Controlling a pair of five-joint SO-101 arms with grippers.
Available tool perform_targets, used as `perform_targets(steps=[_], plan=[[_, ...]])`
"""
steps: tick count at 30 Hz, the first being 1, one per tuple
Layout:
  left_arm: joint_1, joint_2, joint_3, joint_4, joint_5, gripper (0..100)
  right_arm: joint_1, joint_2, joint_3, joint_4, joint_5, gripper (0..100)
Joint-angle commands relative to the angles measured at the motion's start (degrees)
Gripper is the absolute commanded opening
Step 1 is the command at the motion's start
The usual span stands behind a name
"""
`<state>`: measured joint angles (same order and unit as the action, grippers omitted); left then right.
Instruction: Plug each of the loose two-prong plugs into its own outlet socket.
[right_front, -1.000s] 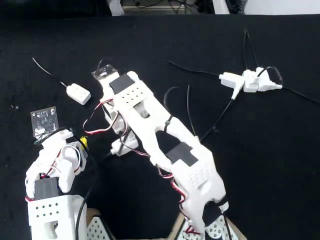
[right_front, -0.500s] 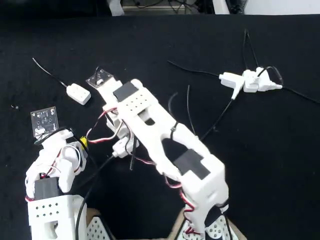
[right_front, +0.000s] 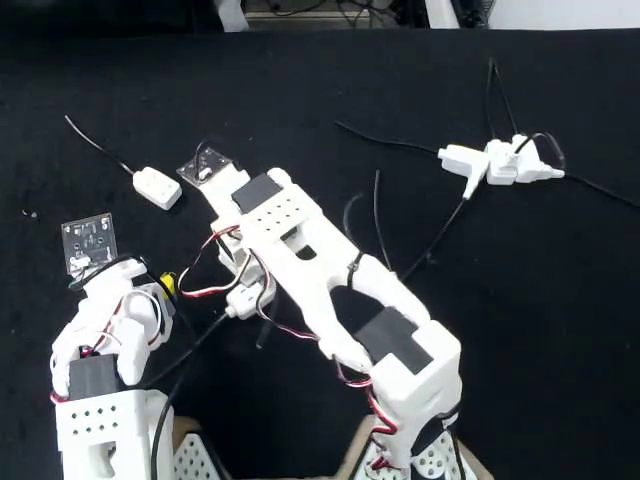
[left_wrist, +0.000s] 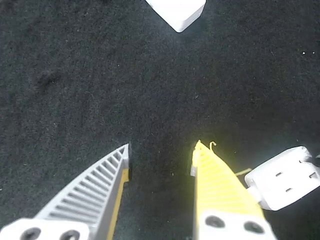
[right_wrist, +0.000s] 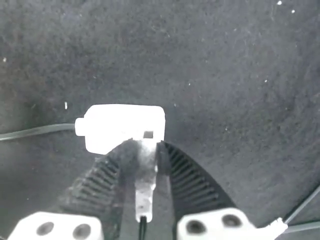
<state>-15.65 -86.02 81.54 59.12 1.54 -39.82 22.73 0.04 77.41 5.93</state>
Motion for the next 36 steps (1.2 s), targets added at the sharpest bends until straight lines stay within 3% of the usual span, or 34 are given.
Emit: perform_targets(steps=[1, 15, 36], plan=[[-0.57, -0.62, -0.48, 0.09, -0.35, 21, -5.89, 2.24, 5.05, -0.97, -1.23, 1.1], [-0.57, -0.62, -0.48, 0.18, -0.35, 21, -6.07, 6.37, 4.88, -5.54, -1.14, 1.1], [-0.57, -0.62, -0.48, 0.18, -0.35, 21, -5.27, 3.03, 6.64, -1.58, -1.58, 1.1]])
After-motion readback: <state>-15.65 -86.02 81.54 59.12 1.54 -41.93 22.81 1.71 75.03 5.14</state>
